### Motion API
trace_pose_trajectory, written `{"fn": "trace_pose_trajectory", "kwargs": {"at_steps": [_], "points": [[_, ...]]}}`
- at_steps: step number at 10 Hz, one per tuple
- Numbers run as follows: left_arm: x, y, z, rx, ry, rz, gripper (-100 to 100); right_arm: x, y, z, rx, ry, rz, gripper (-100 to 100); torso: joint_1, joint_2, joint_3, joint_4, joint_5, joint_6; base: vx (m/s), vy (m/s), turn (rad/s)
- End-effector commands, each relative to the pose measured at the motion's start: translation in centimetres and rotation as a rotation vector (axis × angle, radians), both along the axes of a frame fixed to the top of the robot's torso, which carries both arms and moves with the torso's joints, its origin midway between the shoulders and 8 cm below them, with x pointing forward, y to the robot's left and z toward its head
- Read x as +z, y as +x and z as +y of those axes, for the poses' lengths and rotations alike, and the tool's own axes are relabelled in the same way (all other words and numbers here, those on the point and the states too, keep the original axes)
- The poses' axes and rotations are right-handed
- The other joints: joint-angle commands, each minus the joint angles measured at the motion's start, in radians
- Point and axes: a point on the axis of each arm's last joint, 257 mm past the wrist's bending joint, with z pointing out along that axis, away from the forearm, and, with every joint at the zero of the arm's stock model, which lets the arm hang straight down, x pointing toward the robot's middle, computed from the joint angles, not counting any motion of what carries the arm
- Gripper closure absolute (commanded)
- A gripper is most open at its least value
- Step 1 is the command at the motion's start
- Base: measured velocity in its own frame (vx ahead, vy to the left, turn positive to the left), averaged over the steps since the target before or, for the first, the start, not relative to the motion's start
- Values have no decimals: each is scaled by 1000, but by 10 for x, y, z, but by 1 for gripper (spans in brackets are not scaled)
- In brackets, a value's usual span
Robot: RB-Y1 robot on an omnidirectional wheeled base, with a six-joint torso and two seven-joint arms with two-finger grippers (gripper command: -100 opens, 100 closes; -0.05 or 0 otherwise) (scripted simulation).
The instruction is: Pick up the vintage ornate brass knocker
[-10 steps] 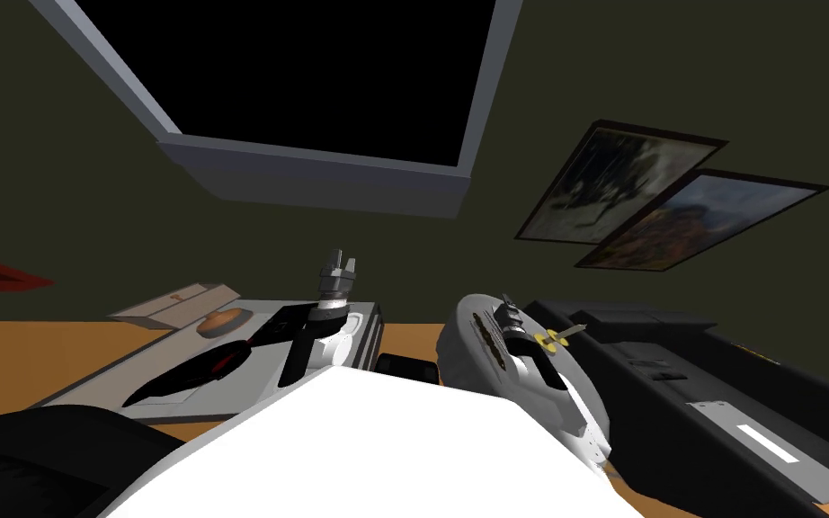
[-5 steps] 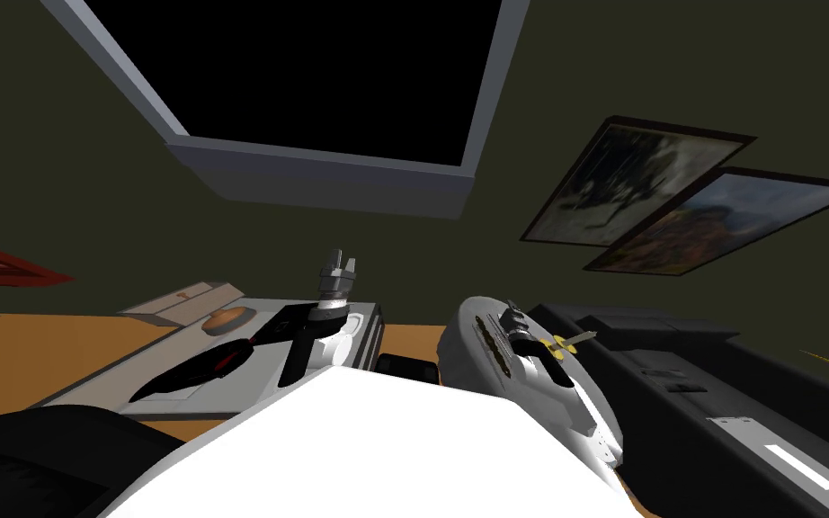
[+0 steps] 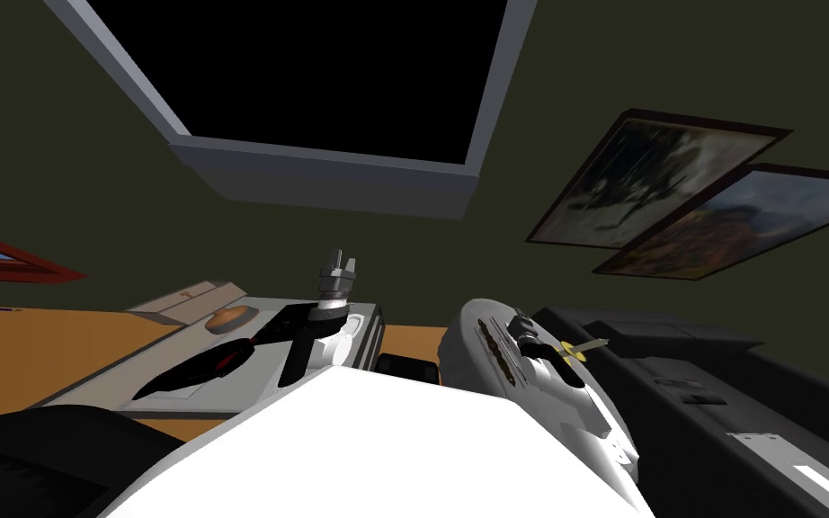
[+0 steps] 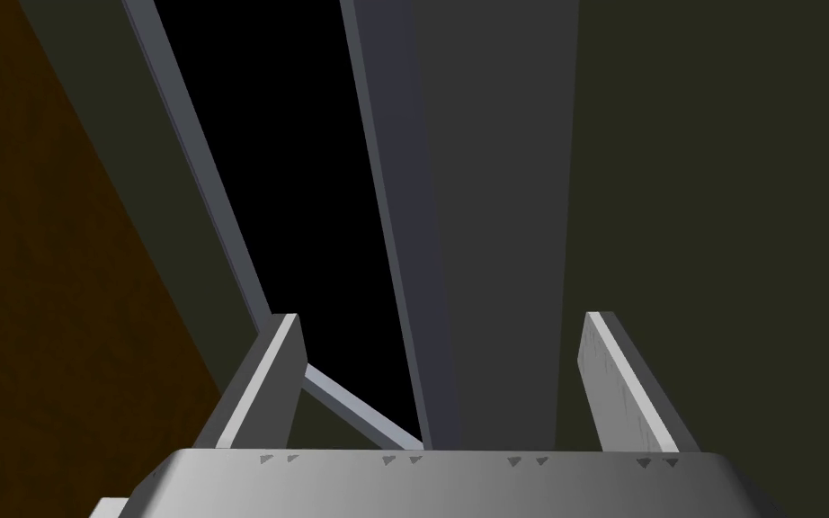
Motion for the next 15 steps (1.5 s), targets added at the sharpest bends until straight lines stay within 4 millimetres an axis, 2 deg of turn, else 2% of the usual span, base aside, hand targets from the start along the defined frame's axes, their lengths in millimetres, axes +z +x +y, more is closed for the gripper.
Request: {"fn": "trace_pose_trajectory", "kwargs": {"at_steps": [1, 2, 3, 4, 5, 6, 7, 9, 10, 11, 12, 14, 15], "points": [[0, 0, 0, 0, 0, 0, 0, -8, -3, -2, -11, 13, 29, -100, 0, 0, 0, 0, 0, 0, 0, 0, 0], [0, 0, 0, 0, 0, 0, 0, -19, -11, -26, -59, 48, 63, -100, 0, 1, 0, 0, 0, 0, 63, 0, 3], [0, 0, 0, 0, 0, 0, 0, -28, -15, -27, -66, 60, 92, -100, 0, -2, -1, 0, 0, 0, 38, 0, 50], [0, 0, 0, 0, 0, 0, 0, -32, -22, -48, -110, 93, 108, -100, 0, -2, -1, 0, 0, 0, 33, 0, 82], [0, 0, 0, 0, 0, 0, 0, -44, -28, -50, -122, 107, 142, -100, 0, -2, -1, 0, 0, 0, 55, 0, -7], [0, 0, 0, 0, 0, 0, 0, -47, -30, -50, -124, 112, 153, -100, 0, -2, -1, 0, 0, 0, 27, 0, -2], [0, 0, 0, 0, 0, 0, 0, -57, -41, -72, -177, 157, 181, -100, 0, -1, -1, 0, 0, 0, 26, 0, 60], [0, 0, 0, 0, 0, 0, 0, -65, -45, -71, -183, 170, 210, -100, 0, 0, 0, 0, 0, 0, 11, 0, -1], [0, 0, 0, 0, 0, 0, 0, -73, -56, -91, -236, 218, 231, -100, 0, 0, 0, 0, 0, 0, 39, 0, 20], [0, 0, 0, 0, 0, 0, 0, -81, -62, -90, -243, 233, 262, -100, 0, -1, -1, 0, 0, 0, 42, 1, 39], [0, 0, 0, 0, 0, 0, 0, -77, -65, -106, -281, 273, 258, -100, 0, -1, -1, 0, 0, 0, 27, 1, 56], [0, 0, 0, 0, 0, 0, 0, -96, -79, -106, -303, 301, 310, -100, 0, -1, -1, 0, 0, 0, 35, 0, 8], [0, 0, 0, 0, 0, 0, 0, -98, -87, -121, -349, 355, 318, -100, 0, -1, -1, 0, 0, 0, 43, 1, 39]]}}
